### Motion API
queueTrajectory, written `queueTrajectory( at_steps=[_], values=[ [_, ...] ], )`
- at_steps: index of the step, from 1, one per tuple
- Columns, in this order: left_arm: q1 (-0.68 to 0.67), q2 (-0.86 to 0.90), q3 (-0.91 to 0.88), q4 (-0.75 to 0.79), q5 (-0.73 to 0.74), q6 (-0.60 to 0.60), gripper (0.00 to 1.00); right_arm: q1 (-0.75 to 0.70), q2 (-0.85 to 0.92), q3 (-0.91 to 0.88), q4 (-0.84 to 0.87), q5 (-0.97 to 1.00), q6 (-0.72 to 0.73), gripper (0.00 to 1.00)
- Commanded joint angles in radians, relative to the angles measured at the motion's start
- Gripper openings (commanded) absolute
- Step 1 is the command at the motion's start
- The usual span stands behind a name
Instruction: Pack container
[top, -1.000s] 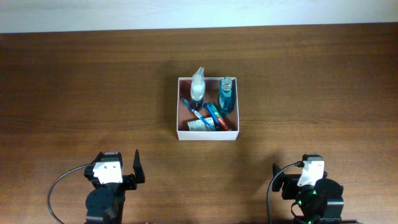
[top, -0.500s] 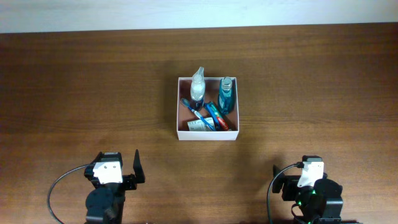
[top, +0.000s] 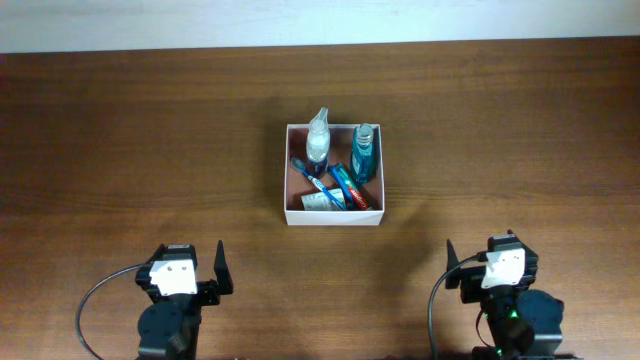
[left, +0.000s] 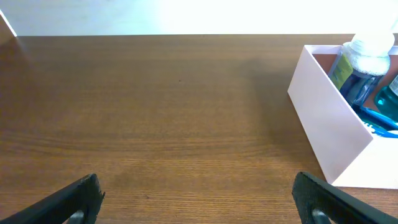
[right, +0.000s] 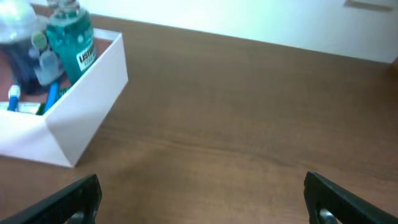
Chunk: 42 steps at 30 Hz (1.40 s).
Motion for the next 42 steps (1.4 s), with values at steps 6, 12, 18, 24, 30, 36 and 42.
queueTrajectory(
  at_steps=[6, 12, 18, 24, 30, 36, 42],
  values=[
    [0.004, -0.010, -0.011, 0.004, -0.007, 0.019, 1.00, -0.008, -0.006, -0.011, -0.055, -0.017, -0.026, 0.99],
    [0.004, -0.010, -0.011, 0.004, -0.007, 0.019, 1.00, -0.008, -0.006, -0.011, -0.089, -0.017, -0.026, 0.99],
    [0.004, -0.010, -0.011, 0.004, -0.007, 0.018, 1.00, -0.008, -0.006, -0.011, -0.092, -0.017, -0.026, 0.98],
    [0.004, -0.010, -0.011, 0.004, -0.007, 0.019, 1.00, -0.008, -0.006, -0.011, -0.092, -0.017, -0.026, 0.99],
    [0.004, -0.010, -0.011, 0.004, -0.007, 0.018, 1.00, -0.008, -0.006, -0.011, -0.092, -0.017, -0.026, 0.99],
    [0.004, -0.010, -0.011, 0.004, -0.007, 0.018, 1.00, -0.008, -0.006, -0.011, -0.092, -0.017, -0.026, 0.99],
    [0.004, -0.010, -0.011, 0.004, -0.007, 0.018, 1.00, -0.008, -0.006, -0.011, -0.092, -0.017, -0.026, 0.99]
  ],
)
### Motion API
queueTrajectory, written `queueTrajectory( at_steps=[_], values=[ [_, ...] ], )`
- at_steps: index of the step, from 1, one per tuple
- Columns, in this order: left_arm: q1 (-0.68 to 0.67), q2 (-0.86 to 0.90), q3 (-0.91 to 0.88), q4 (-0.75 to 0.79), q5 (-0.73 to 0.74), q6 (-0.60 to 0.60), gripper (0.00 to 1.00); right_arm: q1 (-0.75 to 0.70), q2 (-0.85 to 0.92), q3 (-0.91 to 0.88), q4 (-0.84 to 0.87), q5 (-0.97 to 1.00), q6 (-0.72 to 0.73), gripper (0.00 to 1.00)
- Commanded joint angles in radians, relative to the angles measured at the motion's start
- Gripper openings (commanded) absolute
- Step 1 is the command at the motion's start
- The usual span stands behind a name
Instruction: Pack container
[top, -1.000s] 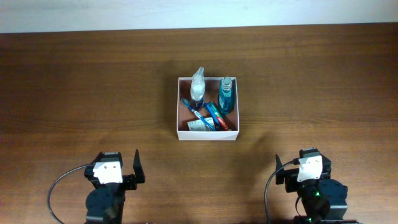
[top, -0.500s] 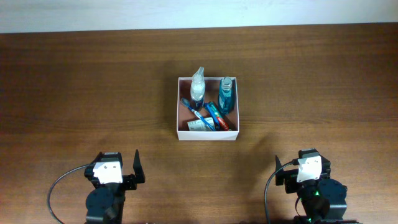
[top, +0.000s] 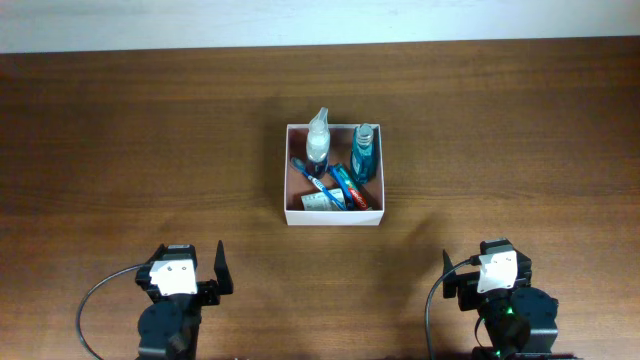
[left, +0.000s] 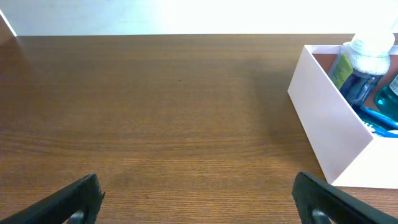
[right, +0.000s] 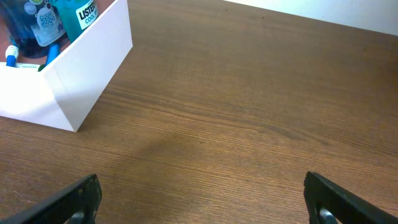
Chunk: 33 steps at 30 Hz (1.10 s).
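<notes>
A white open box (top: 334, 214) stands mid-table, holding a clear spray bottle (top: 318, 137), a teal mouthwash bottle (top: 363, 153), a blue toothbrush (top: 308, 175) and a toothpaste tube (top: 349, 186). The box (left: 329, 134) shows at the right of the left wrist view, and the box (right: 68, 87) at the upper left of the right wrist view. My left gripper (left: 199, 202) is open near the front edge, left of the box, nothing between its fingers. My right gripper (right: 205, 202) is open at the front right, also empty.
The brown wooden table (top: 140, 140) runs to a pale wall strip (top: 320, 20) at the back. Both arm bases, left base (top: 170, 315) and right base (top: 505, 320), sit at the front edge with cables beside them.
My right arm has drawn back toward the front edge and its wrist view tilts lower, so the box sits higher in that frame. The left arm and the box contents are unchanged.
</notes>
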Motion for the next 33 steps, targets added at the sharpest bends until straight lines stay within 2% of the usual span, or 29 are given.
queueTrajectory(
  at_steps=[1, 33],
  values=[
    [0.004, -0.010, -0.011, 0.003, -0.007, 0.018, 1.00, -0.008, -0.006, -0.008, 0.003, -0.009, -0.003, 0.99],
    [0.004, -0.010, -0.011, 0.003, -0.007, 0.018, 1.00, 0.006, -0.006, -0.008, 0.003, -0.008, -0.003, 0.99]
  ],
)
